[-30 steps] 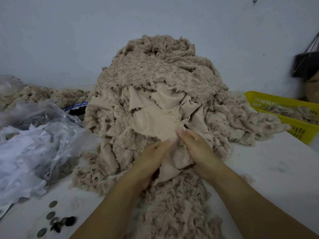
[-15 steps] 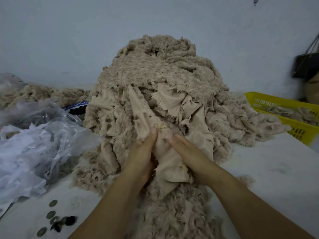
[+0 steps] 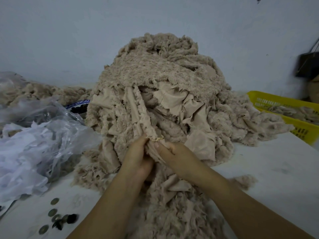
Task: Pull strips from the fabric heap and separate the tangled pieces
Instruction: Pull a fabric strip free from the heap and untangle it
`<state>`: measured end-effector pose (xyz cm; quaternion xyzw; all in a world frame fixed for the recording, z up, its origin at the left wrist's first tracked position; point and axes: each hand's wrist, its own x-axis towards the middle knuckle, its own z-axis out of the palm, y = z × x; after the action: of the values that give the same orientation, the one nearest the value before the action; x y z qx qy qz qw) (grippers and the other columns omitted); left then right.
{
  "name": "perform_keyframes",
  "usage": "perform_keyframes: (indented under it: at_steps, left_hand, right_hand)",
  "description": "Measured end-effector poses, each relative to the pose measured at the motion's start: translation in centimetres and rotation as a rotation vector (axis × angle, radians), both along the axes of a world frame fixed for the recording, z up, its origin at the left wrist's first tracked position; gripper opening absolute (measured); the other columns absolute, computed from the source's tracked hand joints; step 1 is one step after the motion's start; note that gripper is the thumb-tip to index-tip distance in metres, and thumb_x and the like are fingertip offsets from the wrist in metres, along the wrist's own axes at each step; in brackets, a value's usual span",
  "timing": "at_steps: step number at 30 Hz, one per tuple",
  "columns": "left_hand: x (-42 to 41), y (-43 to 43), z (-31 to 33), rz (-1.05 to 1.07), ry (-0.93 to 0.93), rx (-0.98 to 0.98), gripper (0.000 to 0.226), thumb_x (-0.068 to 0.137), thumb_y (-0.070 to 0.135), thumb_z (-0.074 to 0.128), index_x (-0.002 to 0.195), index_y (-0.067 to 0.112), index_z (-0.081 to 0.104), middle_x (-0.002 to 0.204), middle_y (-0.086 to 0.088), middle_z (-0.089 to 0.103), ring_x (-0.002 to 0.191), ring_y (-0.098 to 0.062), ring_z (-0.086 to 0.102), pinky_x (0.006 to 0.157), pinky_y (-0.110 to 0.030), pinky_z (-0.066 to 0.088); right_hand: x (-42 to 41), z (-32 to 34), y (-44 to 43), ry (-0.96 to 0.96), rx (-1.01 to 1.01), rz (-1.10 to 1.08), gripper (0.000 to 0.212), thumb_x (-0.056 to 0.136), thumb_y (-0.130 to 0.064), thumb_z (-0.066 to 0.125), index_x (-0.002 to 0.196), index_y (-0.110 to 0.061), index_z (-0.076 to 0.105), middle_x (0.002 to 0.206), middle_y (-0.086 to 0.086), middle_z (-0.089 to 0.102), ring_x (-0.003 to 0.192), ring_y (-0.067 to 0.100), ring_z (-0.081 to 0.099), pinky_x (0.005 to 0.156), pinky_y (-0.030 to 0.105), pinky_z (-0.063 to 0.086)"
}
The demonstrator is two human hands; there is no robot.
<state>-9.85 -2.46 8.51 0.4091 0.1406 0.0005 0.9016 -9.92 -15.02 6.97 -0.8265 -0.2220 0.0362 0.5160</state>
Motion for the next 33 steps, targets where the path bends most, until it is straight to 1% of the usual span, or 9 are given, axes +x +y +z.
perform_keyframes:
  at_steps: [4, 8, 12, 15, 18, 21, 26, 29, 33]
  left_hand:
    - [0.4, 0.7, 0.1, 0.058, 0.065, -0.138, 0.022, 0.101, 0.022, 0.057, 0.099, 0.005, 0.072, 0.083, -0.012, 0.078, 0.068, -0.022, 0.076, 0.051, -0.031, 0.058]
    - [0.9, 1.3, -0.1, 0.059, 0.125, -0.150, 0.032, 0.103, 0.030, 0.053, 0.119, 0.006, 0.067, 0.106, -0.015, 0.073, 0.088, -0.027, 0.070, 0.061, -0.038, 0.055]
    - [1.1, 1.2, -0.3, -0.020, 0.085, -0.101, 0.039, 0.100, 0.038, 0.055, 0.123, 0.009, 0.067, 0.112, -0.016, 0.074, 0.092, -0.026, 0.073, 0.067, -0.036, 0.058]
    - [0.9, 0.2, -0.5, -0.079, 0.007, -0.030, 0.042, 0.088, 0.041, 0.066, 0.113, 0.008, 0.072, 0.111, -0.017, 0.074, 0.101, -0.029, 0.073, 0.076, -0.039, 0.060]
    - [0.6, -0.2, -0.4, -0.080, -0.042, 0.020, 0.035, 0.077, 0.030, 0.075, 0.101, 0.005, 0.077, 0.107, -0.019, 0.074, 0.097, -0.030, 0.074, 0.078, -0.042, 0.061]
    - [0.3, -0.3, -0.4, -0.071, -0.040, 0.105, 0.042, 0.077, 0.027, 0.078, 0.110, 0.000, 0.072, 0.106, -0.020, 0.075, 0.095, -0.029, 0.075, 0.071, -0.037, 0.062]
    - [-0.3, -1.9, -0.9, -0.122, -0.018, 0.293, 0.039, 0.083, 0.034, 0.077, 0.104, 0.001, 0.074, 0.098, -0.016, 0.077, 0.090, -0.025, 0.076, 0.068, -0.029, 0.061]
    - [-0.3, -1.4, -0.6, -0.189, -0.047, 0.212, 0.049, 0.084, 0.038, 0.072, 0.116, 0.001, 0.070, 0.111, -0.017, 0.074, 0.104, -0.026, 0.073, 0.087, -0.035, 0.057]
    - [-0.5, -0.9, -0.1, -0.280, -0.042, 0.105, 0.048, 0.086, 0.039, 0.064, 0.117, 0.003, 0.070, 0.114, -0.017, 0.073, 0.106, -0.023, 0.072, 0.082, -0.033, 0.061]
  right_hand:
    - [0.0, 0.2, -0.2, -0.018, -0.015, 0.101, 0.049, 0.100, -0.054, 0.043, 0.071, -0.018, 0.059, 0.059, -0.010, 0.056, 0.055, 0.010, 0.051, 0.059, 0.032, 0.043]
    - [0.0, 0.0, -0.4, 0.018, 0.032, 0.115, 0.054, 0.101, -0.052, 0.045, 0.050, -0.037, 0.037, 0.047, -0.017, 0.028, 0.043, 0.002, 0.028, 0.050, 0.023, 0.029]
    - [0.8, -0.2, -1.2, 0.139, 0.186, -0.105, 0.056, 0.100, -0.051, 0.046, 0.047, -0.033, 0.045, 0.043, -0.014, 0.042, 0.041, 0.000, 0.041, 0.049, 0.017, 0.036]
    - [1.5, -0.3, -1.7, 0.266, 0.263, -0.219, 0.047, 0.098, -0.056, 0.048, 0.094, -0.017, 0.073, 0.091, 0.002, 0.075, 0.088, 0.016, 0.070, 0.092, 0.034, 0.054]
    - [1.6, -0.3, -1.4, 0.333, 0.368, -0.247, 0.046, 0.099, -0.050, 0.047, 0.119, -0.013, 0.065, 0.123, 0.011, 0.067, 0.114, 0.023, 0.063, 0.106, 0.045, 0.046]
    - [1.8, -0.2, -1.0, 0.454, 0.488, -0.290, 0.034, 0.101, -0.041, 0.049, 0.115, -0.018, 0.068, 0.119, 0.017, 0.069, 0.114, 0.032, 0.064, 0.104, 0.047, 0.049]
    - [2.2, 0.4, -1.1, 0.616, 0.661, -0.343, 0.032, 0.101, -0.036, 0.051, 0.111, -0.014, 0.071, 0.095, 0.006, 0.078, 0.090, 0.021, 0.075, 0.086, 0.035, 0.059]
    - [2.0, 0.6, -1.4, 0.562, 0.676, -0.315, 0.031, 0.097, -0.042, 0.057, 0.110, -0.018, 0.071, 0.095, 0.004, 0.078, 0.090, 0.019, 0.075, 0.088, 0.036, 0.058]
    - [1.5, 0.3, -1.1, 0.289, 0.416, -0.265, 0.040, 0.093, -0.055, 0.056, 0.093, -0.016, 0.063, 0.089, -0.003, 0.070, 0.083, 0.012, 0.066, 0.082, 0.038, 0.054]
